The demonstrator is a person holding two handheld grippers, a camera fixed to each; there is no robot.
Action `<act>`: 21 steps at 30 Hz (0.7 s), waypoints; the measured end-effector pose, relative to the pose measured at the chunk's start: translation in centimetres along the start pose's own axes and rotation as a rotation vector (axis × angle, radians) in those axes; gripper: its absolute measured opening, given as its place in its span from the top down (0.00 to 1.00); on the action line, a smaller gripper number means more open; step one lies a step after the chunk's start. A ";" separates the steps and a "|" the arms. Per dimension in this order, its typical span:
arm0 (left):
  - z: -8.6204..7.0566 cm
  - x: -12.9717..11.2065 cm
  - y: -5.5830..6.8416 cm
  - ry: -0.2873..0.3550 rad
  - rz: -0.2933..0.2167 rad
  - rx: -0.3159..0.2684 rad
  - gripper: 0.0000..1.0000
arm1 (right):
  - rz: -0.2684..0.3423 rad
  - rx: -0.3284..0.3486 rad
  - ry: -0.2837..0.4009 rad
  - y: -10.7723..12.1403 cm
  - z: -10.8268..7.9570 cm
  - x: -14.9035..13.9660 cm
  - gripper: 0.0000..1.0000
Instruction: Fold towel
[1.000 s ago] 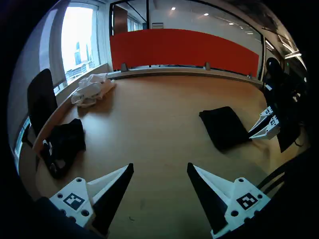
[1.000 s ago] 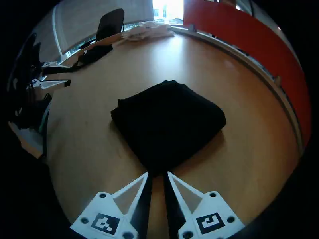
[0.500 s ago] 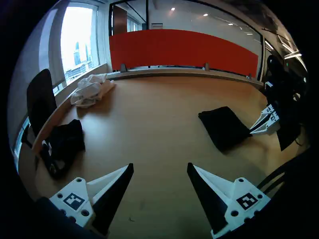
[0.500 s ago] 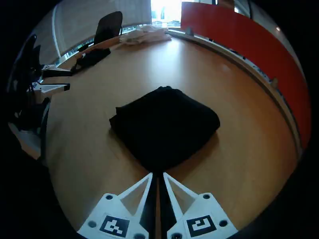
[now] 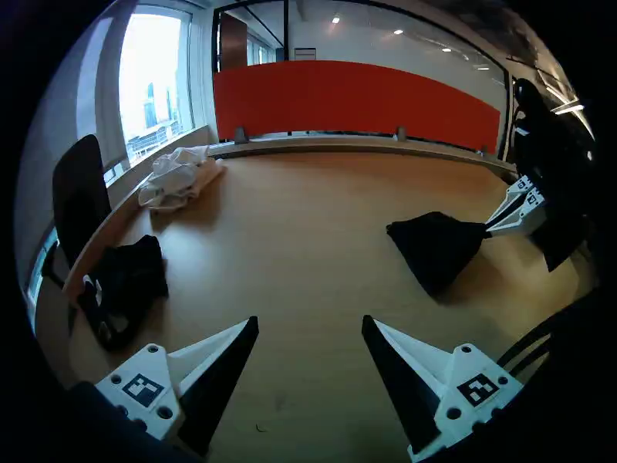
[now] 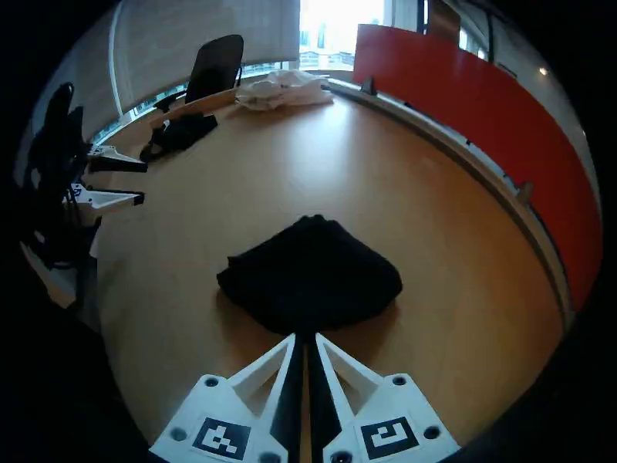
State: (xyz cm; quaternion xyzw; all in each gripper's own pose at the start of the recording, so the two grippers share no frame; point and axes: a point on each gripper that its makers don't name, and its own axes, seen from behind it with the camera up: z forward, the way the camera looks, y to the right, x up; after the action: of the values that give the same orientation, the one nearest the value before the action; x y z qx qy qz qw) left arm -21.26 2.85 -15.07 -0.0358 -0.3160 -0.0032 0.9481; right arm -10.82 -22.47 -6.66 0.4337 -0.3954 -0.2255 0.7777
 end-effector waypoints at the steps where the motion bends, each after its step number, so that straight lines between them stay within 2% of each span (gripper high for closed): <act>1: 0.0 0.1 0.0 0.002 0.000 -0.002 0.00 | -0.008 -0.005 0.002 0.2 -0.2 0.5 0.97; 9: 0.0 1.2 -0.1 0.020 -0.003 -0.008 0.00 | -0.051 -0.027 0.060 1.4 -2.1 5.3 0.97; 21: 0.1 2.6 -0.3 0.040 -0.003 -0.012 0.00 | -0.135 -0.070 0.160 2.8 -6.0 12.4 0.97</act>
State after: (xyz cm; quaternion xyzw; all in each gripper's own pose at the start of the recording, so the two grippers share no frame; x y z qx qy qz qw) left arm -19.21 2.59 -13.45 -0.0408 -0.2972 -0.0072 0.9539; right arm 1.27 -26.65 -0.98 0.4487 -0.2938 -0.2555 0.8044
